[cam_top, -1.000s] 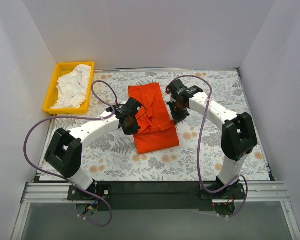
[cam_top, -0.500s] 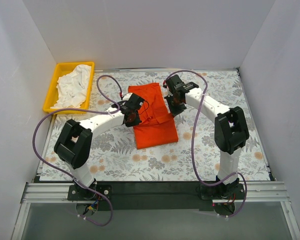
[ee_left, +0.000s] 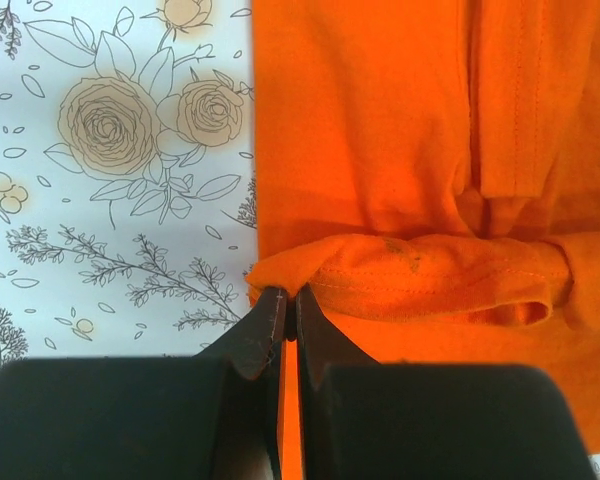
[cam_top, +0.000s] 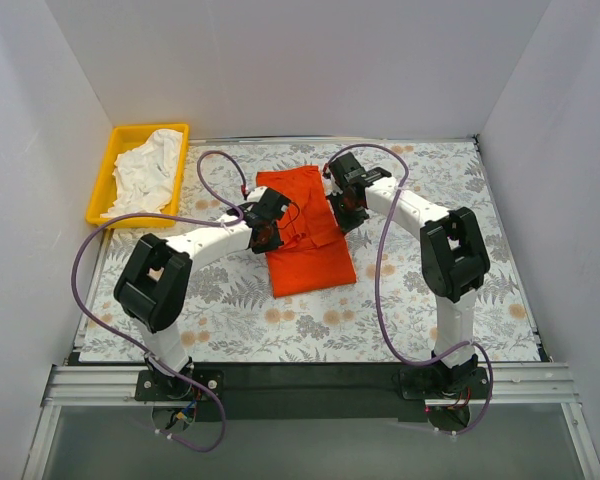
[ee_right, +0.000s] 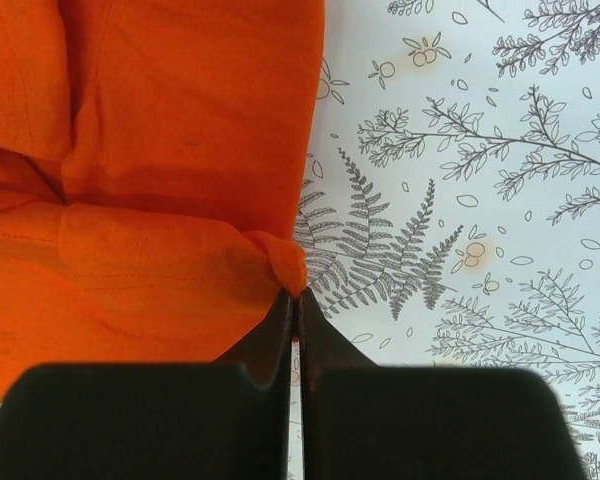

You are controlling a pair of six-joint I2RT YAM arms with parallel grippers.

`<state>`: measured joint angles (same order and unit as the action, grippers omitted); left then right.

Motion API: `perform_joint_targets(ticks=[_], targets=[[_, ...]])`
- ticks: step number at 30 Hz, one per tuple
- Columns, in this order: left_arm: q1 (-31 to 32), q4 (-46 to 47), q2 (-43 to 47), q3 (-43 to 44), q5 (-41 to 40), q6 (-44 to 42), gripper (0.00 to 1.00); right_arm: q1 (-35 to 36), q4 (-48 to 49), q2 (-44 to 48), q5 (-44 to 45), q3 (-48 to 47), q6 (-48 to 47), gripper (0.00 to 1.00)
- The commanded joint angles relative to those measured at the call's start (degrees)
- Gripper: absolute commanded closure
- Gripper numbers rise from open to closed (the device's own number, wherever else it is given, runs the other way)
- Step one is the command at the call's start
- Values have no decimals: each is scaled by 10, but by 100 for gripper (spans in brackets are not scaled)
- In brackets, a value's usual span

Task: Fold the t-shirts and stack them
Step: Fold the tshirt

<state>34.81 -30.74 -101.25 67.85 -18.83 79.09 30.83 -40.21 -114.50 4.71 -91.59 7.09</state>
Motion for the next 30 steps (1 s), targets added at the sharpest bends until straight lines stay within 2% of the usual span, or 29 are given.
perform_joint_targets(ticks=[1,4,5,8,9,11,13,16,21,22,25,28,29,30], targets=[[-6,19,-6,-7,-26,-7,100,-5,30,-3,0,5,-9,99],[-5,21,-11,-8,-27,-10,96,-5,35,-5,-3,8,-8,99],[-5,22,-7,-9,-28,-10,94,-5,38,-5,-6,10,-6,93],[-5,20,6,-11,-27,-8,82,-5,39,1,-12,7,-3,82],[-5,19,19,-7,-24,-8,72,-5,38,7,-14,6,-2,79],[-5,8,37,-1,-23,-7,64,-5,38,17,-19,4,0,71],[-5,-3,71,6,-21,-6,54,-5,38,37,-23,4,6,68],[-2,-21,115,14,-8,1,50,-3,41,66,-43,11,16,64],[27,-34,178,-23,33,64,52,6,75,120,-91,64,36,64],[42,-26,191,-46,50,75,58,10,86,124,-109,84,43,65],[83,5,191,-78,60,106,67,19,112,130,-133,117,56,68],[111,29,167,-103,70,125,76,26,130,124,-148,137,65,71],[116,35,147,-109,71,125,83,27,137,116,-150,140,68,72],[120,44,137,-112,69,127,84,27,142,111,-151,142,70,73]])
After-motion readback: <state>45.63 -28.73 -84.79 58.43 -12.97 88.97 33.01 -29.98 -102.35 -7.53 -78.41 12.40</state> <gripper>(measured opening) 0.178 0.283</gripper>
